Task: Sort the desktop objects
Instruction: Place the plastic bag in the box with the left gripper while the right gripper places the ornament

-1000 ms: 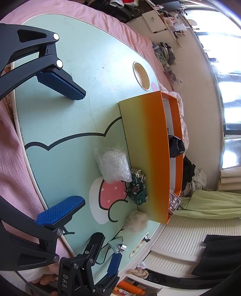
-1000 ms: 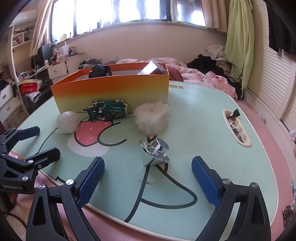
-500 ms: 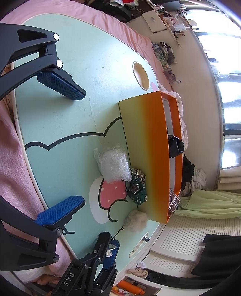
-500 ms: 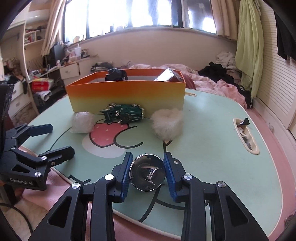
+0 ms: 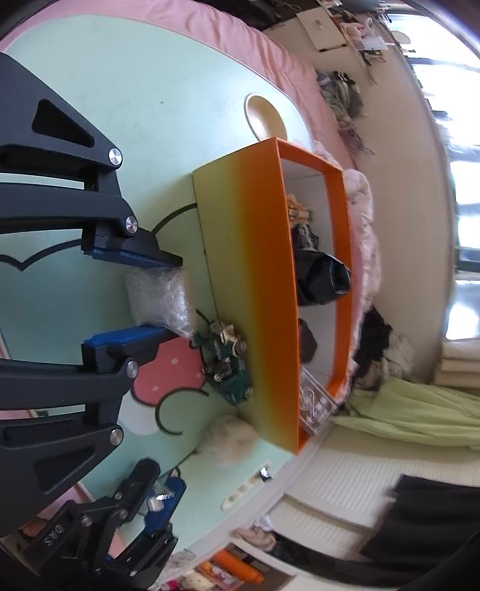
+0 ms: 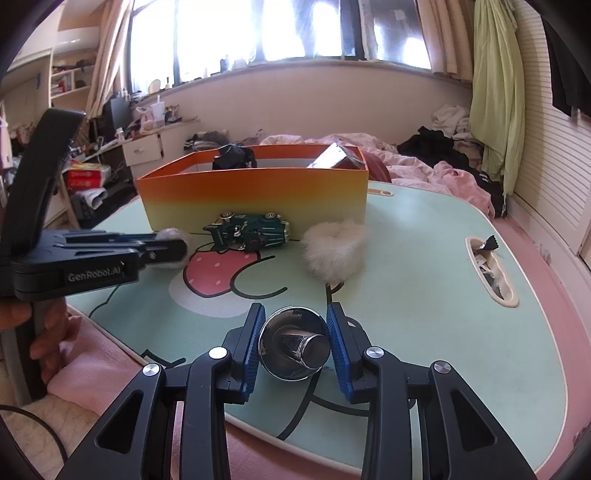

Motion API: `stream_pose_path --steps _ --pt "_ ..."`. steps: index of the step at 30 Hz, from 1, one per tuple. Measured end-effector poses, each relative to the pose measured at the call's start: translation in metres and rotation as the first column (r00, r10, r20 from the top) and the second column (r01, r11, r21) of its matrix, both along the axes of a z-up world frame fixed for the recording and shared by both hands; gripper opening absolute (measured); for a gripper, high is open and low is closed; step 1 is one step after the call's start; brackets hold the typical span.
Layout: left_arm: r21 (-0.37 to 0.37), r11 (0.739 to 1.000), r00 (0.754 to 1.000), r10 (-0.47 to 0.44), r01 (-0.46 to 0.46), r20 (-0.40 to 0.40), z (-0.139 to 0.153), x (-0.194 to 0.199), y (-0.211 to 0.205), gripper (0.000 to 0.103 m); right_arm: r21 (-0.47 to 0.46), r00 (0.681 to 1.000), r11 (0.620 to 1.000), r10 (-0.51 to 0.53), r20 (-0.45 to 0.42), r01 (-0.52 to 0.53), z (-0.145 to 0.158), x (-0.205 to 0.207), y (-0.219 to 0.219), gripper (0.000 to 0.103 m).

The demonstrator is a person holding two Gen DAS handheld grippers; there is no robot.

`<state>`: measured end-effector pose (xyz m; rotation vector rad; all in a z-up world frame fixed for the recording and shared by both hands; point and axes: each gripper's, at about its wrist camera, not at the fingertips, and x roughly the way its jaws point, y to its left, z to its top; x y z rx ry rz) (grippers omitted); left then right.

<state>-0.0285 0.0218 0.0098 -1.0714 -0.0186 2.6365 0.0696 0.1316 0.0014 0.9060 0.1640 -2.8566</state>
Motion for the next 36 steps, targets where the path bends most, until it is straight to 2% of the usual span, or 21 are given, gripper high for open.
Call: stream_pose_path --steps 5,9,12,16,17,18,19,20,21,22,26,28,29,30,31,33,36 --pt "-0.009 1.0 0.999 -0.01 0.01 -0.043 0.004 0.023 -0.009 0.031 0.0 1.0 1.0 0.006 0.002 -0.006 0.003 -0.001 -0.003 0.033" --pt "0.043 0.999 0.997 -0.007 0.01 -0.074 0.033 0.011 -0.013 0.031 -0.039 0.997 0.999 0.019 -0.072 -0.022 0.033 -0.015 -0.007 0.033" --pt "0.058 0.998 0.994 0.019 -0.013 -0.104 0.059 -0.01 -0.013 0.031 -0.065 0.998 0.998 0.011 -0.064 -0.015 0.065 -0.052 -0.013 0.033" --pt "0.127 0.986 0.99 0.122 -0.112 -0.075 0.069 -0.054 -0.025 0.032 -0.078 0.997 0.995 -0.063 -0.053 0.059 0.089 -0.114 -0.014 0.034" --pt "0.133 0.98 0.987 0.153 -0.145 -0.049 0.065 -0.067 -0.028 0.036 -0.081 0.998 0.995 -0.063 -0.023 0.061 0.088 -0.131 -0.013 0.036" --pt "0.136 0.975 0.984 0.178 -0.176 -0.001 0.058 -0.079 -0.033 0.042 -0.088 0.998 0.995 -0.054 0.01 0.055 0.086 -0.141 -0.011 0.048" --pt "0.144 0.969 0.98 0.193 -0.199 0.052 0.051 -0.087 -0.037 0.057 -0.103 0.997 0.993 -0.049 0.062 0.055 0.08 -0.154 -0.009 0.055" --pt "0.167 0.965 0.978 0.193 -0.203 0.074 0.046 -0.089 -0.041 0.062 -0.113 0.995 0.992 -0.049 0.088 0.059 0.076 -0.159 -0.007 0.063" --pt "0.188 0.963 0.981 0.194 -0.193 0.017 0.048 -0.083 -0.043 0.066 -0.123 0.993 0.99 -0.051 0.108 0.064 0.072 -0.162 -0.005 0.065" --pt "0.199 0.962 0.981 0.195 -0.189 -0.015 0.049 -0.076 -0.046 0.076 -0.135 0.992 0.989 -0.051 0.116 0.067 0.069 -0.162 -0.002 0.065" --pt "0.266 0.949 0.981 0.188 -0.169 -0.046 0.059 -0.06 -0.055 0.077 -0.158 0.998 0.986 -0.038 0.045 0.045 0.08 -0.141 0.0 0.065" --pt "0.294 0.943 0.975 0.197 -0.159 -0.105 0.07 -0.042 -0.059 0.077 -0.194 0.999 0.981 -0.03 -0.027 0.024 0.095 -0.115 0.002 0.066" --pt "0.292 0.944 0.972 0.196 -0.153 -0.127 0.074 -0.034 -0.058 0.08 -0.204 0.999 0.979 -0.026 -0.046 0.016 0.098 -0.106 0.002 0.074" --pt "0.272 0.952 0.972 0.186 -0.143 -0.14 0.076 -0.023 -0.055 0.082 -0.21 0.997 0.978 -0.021 -0.07 0.005 0.1 -0.087 0.0 0.085" --pt "0.251 0.958 0.975 0.174 -0.135 -0.139 0.073 -0.017 -0.052 0.083 -0.198 0.997 0.98 -0.022 -0.076 0.006 0.098 -0.076 -0.003 0.089" --pt "0.18 0.978 0.988 0.125 -0.107 -0.09 0.06 -0.006 -0.042 0.083 -0.137 0.997 0.99 -0.026 -0.067 0.017 0.086 -0.054 -0.012 0.092" --pt "0.097 0.992 0.997 0.082 -0.082 0.008 0.028 -0.001 -0.027 0.083 -0.034 0.999 0.999 -0.041 -0.008 0.041 0.056 -0.033 -0.021 0.092"
